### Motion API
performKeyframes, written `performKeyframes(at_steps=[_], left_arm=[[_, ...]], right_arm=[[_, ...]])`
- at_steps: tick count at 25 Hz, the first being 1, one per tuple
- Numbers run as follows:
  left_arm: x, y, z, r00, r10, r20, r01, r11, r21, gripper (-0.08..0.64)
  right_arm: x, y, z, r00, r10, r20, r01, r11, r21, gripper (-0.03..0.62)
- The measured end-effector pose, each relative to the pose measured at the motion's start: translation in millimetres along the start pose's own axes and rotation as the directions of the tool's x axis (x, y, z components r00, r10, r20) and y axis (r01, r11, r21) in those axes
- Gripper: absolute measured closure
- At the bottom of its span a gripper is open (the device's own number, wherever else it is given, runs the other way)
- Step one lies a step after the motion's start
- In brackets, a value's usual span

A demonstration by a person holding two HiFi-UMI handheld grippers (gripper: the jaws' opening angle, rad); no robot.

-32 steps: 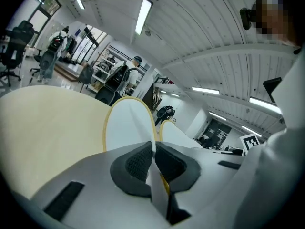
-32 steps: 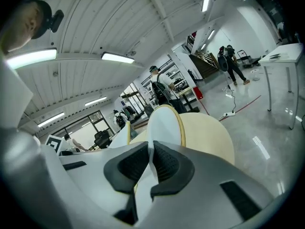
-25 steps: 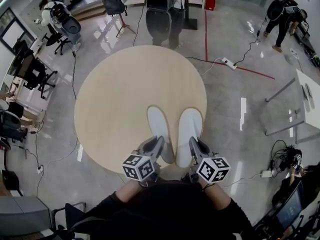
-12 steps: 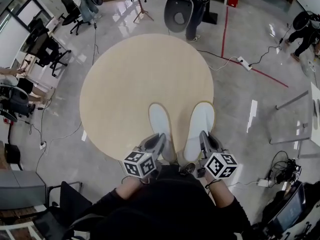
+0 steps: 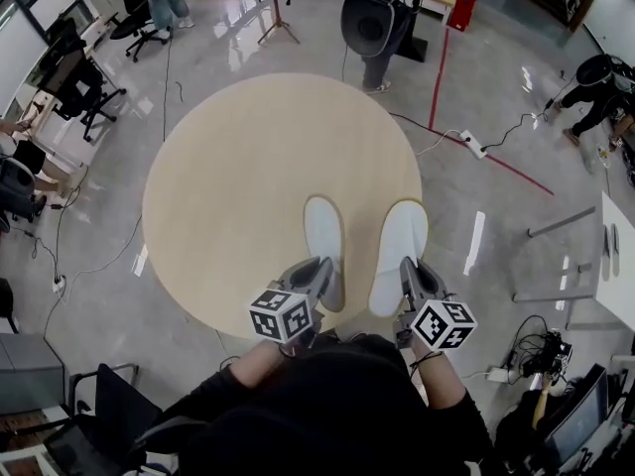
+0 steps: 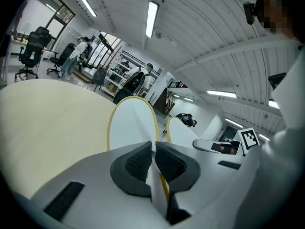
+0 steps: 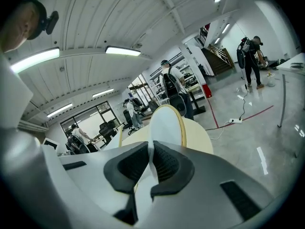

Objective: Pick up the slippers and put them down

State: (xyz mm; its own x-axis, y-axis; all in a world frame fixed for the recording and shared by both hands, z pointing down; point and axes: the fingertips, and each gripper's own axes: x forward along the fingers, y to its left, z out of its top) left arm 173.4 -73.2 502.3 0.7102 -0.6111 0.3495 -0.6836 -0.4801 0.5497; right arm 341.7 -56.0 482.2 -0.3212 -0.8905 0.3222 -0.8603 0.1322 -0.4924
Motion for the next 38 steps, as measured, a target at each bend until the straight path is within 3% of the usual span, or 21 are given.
performKeyframes(at_steps=[10,18,24,38], left_arm=[[21.9,32.3,0.5,0.999,0.025,-0.046,-0.027,0.999,-0.037,0.525],[71.4,39.7,-1.0,0.992,0.094,-0.083,-0.093,0.996,0.01,0.525],[109.4,47.3,-5.3,0.985,0.13,-0.116,-0.13,0.991,0.004,0.525],[167.9,68.8,-11.7,0.969,0.163,-0.184,-0.169,0.986,-0.017,0.525]], right_arm=[[49.3,-17.7,7.3,0.997,0.015,-0.073,-0.018,0.999,-0.049,0.561],[88.1,-46.5,-3.5,0.983,0.076,-0.167,-0.082,0.996,-0.03,0.56],[115.4,-66.4,4.0,0.975,0.106,-0.198,-0.114,0.993,-0.029,0.561],[161.4,-105.1,1.4,0.953,0.111,-0.28,-0.112,0.994,0.014,0.561]])
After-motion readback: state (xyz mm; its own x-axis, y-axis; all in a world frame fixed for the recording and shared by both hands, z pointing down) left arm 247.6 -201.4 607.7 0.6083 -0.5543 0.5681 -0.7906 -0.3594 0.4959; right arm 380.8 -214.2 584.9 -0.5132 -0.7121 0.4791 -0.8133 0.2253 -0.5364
